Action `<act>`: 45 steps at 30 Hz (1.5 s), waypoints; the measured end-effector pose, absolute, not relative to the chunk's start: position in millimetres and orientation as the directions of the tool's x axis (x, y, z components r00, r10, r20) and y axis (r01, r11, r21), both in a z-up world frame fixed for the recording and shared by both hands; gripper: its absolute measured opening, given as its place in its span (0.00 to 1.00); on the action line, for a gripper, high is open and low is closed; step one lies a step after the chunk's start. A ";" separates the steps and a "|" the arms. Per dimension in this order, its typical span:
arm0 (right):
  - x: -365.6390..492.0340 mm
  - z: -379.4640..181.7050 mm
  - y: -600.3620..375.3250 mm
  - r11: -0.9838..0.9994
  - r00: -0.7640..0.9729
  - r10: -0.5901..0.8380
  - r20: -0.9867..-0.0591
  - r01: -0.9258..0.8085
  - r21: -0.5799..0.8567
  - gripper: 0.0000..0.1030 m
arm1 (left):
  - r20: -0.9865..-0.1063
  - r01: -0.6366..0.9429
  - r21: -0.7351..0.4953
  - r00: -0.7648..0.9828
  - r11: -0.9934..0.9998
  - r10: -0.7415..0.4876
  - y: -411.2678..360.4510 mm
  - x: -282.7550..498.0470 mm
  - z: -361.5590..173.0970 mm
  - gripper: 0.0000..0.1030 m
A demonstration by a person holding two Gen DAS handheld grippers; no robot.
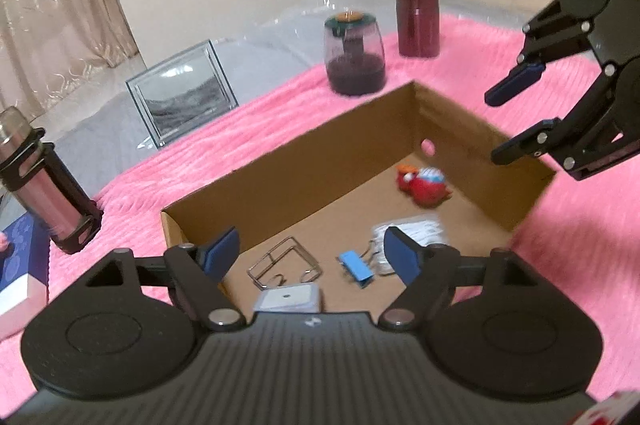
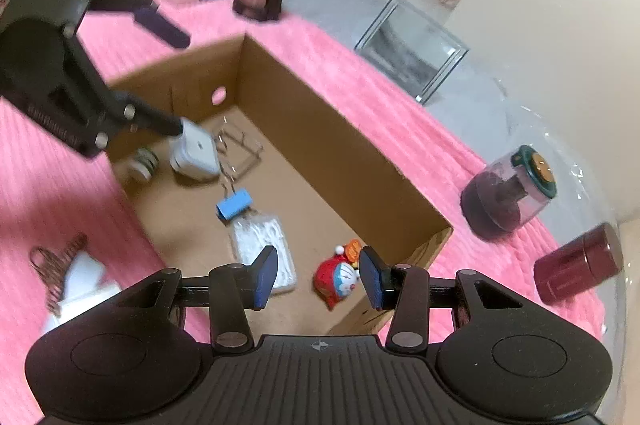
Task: Organize rigid objects
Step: 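Lift both tools out of the box and move back to the pile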
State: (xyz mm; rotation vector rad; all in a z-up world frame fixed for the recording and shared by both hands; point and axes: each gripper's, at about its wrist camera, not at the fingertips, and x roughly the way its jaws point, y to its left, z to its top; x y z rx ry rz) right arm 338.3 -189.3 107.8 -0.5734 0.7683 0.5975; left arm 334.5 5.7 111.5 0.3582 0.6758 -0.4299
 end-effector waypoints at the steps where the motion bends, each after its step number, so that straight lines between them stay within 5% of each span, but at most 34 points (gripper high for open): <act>1: 331.7 111.9 -191.3 0.707 0.584 0.289 -0.759 -0.665 -0.242 0.40 | -0.654 0.486 0.168 0.706 0.858 -0.272 6.9 326.0 114.7 0.75; 6: 298.9 130.9 -207.1 0.778 0.634 0.334 -0.698 -0.603 -0.175 0.42 | -0.605 0.454 0.137 0.742 0.880 -0.289 9.5 282.2 125.1 0.78; 10: 269.7 139.3 -219.1 0.828 0.672 0.369 -0.642 -0.551 -0.102 0.56 | -0.569 0.418 0.109 0.770 0.902 -0.288 14.1 247.3 128.6 0.82; 25: 143.4 127.2 -245.8 0.897 0.774 0.432 -0.464 -0.420 0.135 0.70 | -0.516 0.298 0.088 0.830 0.951 -0.212 18.9 138.4 113.2 0.90; 45: 67.8 52.7 -248.0 0.931 0.777 0.365 -0.513 -0.319 0.178 0.71 | -0.577 0.160 -0.006 0.806 0.987 -0.134 43.7 73.5 56.3 0.90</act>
